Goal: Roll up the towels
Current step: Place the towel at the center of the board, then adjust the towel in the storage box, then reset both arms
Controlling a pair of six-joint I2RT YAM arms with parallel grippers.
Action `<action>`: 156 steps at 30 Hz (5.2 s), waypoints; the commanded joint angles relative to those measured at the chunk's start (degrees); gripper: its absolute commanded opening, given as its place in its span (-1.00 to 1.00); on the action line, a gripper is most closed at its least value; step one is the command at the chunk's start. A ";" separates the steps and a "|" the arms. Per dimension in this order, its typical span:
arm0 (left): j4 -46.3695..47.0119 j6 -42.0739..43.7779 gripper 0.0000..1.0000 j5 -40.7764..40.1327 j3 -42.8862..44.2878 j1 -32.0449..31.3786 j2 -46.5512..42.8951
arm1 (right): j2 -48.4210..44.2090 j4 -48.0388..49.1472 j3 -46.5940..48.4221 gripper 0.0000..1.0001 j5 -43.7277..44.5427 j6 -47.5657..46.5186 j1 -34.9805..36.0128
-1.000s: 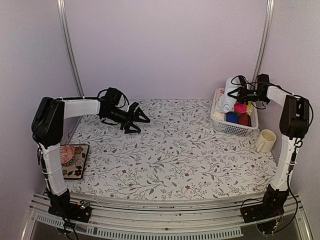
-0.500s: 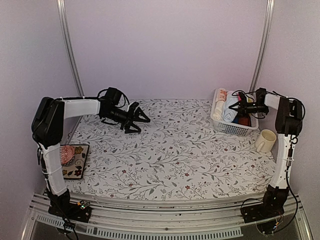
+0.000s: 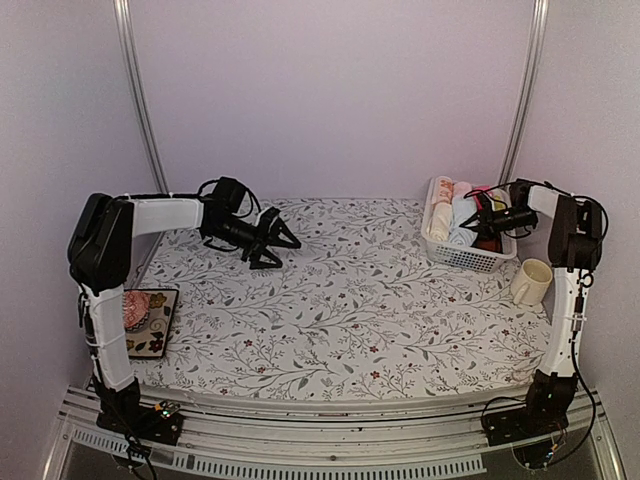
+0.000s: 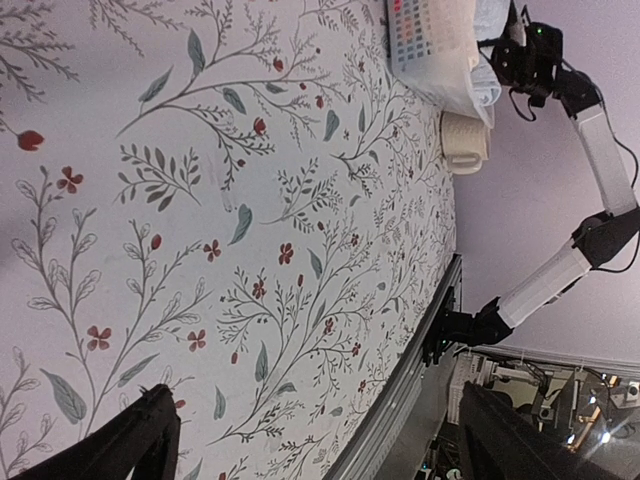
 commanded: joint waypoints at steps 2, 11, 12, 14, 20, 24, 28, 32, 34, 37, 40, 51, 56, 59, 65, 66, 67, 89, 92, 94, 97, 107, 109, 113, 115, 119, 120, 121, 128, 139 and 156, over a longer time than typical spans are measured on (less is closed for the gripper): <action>-2.18 1.55 0.93 -0.43 0.91 0.48 0.67 | 0.27 -6.32 -0.05 -0.83 12.82 0.90 0.80; -2.66 1.20 0.93 -1.17 1.14 1.03 1.13 | 2.56 -10.67 2.84 -0.78 26.16 2.48 3.51; -2.79 1.12 0.93 -1.48 1.31 1.06 1.17 | 2.79 -11.49 3.35 -0.75 28.07 2.58 3.82; -2.82 0.74 0.93 -1.70 1.49 1.04 1.33 | 3.08 -12.31 3.48 -0.65 30.46 2.59 4.25; -3.25 0.52 0.93 -2.07 2.30 1.04 1.30 | -0.07 -9.49 2.68 -0.20 27.68 2.58 4.37; -3.28 0.42 0.93 -2.25 2.13 1.03 1.21 | -3.49 -9.80 4.98 0.01 26.72 2.58 4.50; -3.33 0.24 0.93 -2.36 2.46 1.04 1.20 | -5.53 -10.26 5.44 0.12 26.12 2.59 4.71; -3.31 0.12 0.93 -2.43 3.07 1.02 1.41 | -7.36 -10.89 5.20 0.15 26.63 2.36 4.68; -3.57 0.06 0.93 -2.38 3.38 1.04 1.47 | -8.18 -10.90 4.97 0.16 26.56 2.24 4.73; -3.79 0.16 0.93 -2.46 3.70 1.04 1.48 | -9.42 -10.50 5.02 0.18 26.15 2.24 4.84; -4.01 0.27 0.93 -2.49 3.78 1.04 1.36 | -10.22 -10.45 5.14 0.18 27.47 2.32 4.79; -4.38 0.28 0.93 -3.12 3.27 1.02 0.76 | -11.32 -9.89 11.43 -0.18 35.78 2.43 7.77; -4.39 -0.03 0.93 -3.39 3.25 0.94 0.67 | -11.74 -9.07 14.17 -0.27 40.05 2.03 9.66; -4.39 -0.06 0.93 -3.48 3.35 0.95 0.74 | -11.79 -7.40 14.25 -0.33 41.74 1.63 10.78; -4.39 -0.21 0.93 -3.72 3.15 0.91 0.56 | -7.15 -6.71 14.25 -0.51 44.72 1.48 12.81; -4.39 -0.21 0.93 -3.81 2.97 0.90 0.51 | -6.15 -6.77 14.27 -0.52 45.99 1.39 13.09; -4.39 -0.21 0.93 -3.91 2.79 0.88 0.42 | -5.17 -6.81 14.29 -0.54 46.83 1.28 13.62; -5.56 1.32 0.93 -5.78 2.90 1.17 -0.47 | 3.17 -10.39 9.79 -0.70 55.31 2.05 16.16; -6.45 2.26 0.93 -7.31 4.33 1.56 -0.47 | 1.90 -11.20 12.10 -0.65 55.72 1.82 16.14; -6.58 2.55 0.93 -7.92 5.54 1.93 -0.26 | 0.66 -11.39 13.84 -0.41 55.15 1.06 16.10; -6.68 2.85 0.93 -9.00 8.54 2.35 0.55 | -3.52 -10.62 14.70 -0.21 53.60 -0.40 16.19; -11.02 5.84 0.93 -17.17 20.10 2.43 3.38 | -16.48 -4.99 12.70 0.18 55.20 -4.02 16.99; -12.39 8.90 0.93 -22.13 22.18 2.63 2.90 | -19.75 -4.13 10.40 0.88 55.20 -4.09 17.02; -11.42 14.22 0.93 -30.44 22.73 3.67 -0.87 | -28.18 1.04 2.00 0.98 55.84 -3.69 17.00; -9.68 16.80 0.93 -33.99 21.24 4.37 -3.17 | -33.92 5.60 -4.45 0.98 56.16 -3.32 17.02; -5.75 19.08 0.93 -34.84 17.05 7.41 -8.94 | -47.12 16.59 -19.91 0.98 54.04 -2.96 17.02; -4.52 19.77 0.93 -34.46 15.46 8.11 -10.38 | -50.42 19.66 -23.82 0.97 53.13 -2.82 16.98; -3.23 20.36 0.93 -34.76 13.89 8.65 -11.72 | -53.82 22.33 -28.16 0.98 52.55 -2.85 16.96; 7.69 25.10 0.93 -43.19 -3.25 10.15 -24.67 | -70.13 32.83 -48.31 0.98 52.76 -0.13 16.94; 25.28 30.02 0.93 -50.78 -32.88 11.46 -47.62 | -87.49 34.61 -60.81 0.98 54.19 3.47 17.01; 35.74 29.85 0.93 -50.23 -47.09 13.03 -58.84 | -96.10 35.56 -67.05 0.98 55.71 3.54 16.92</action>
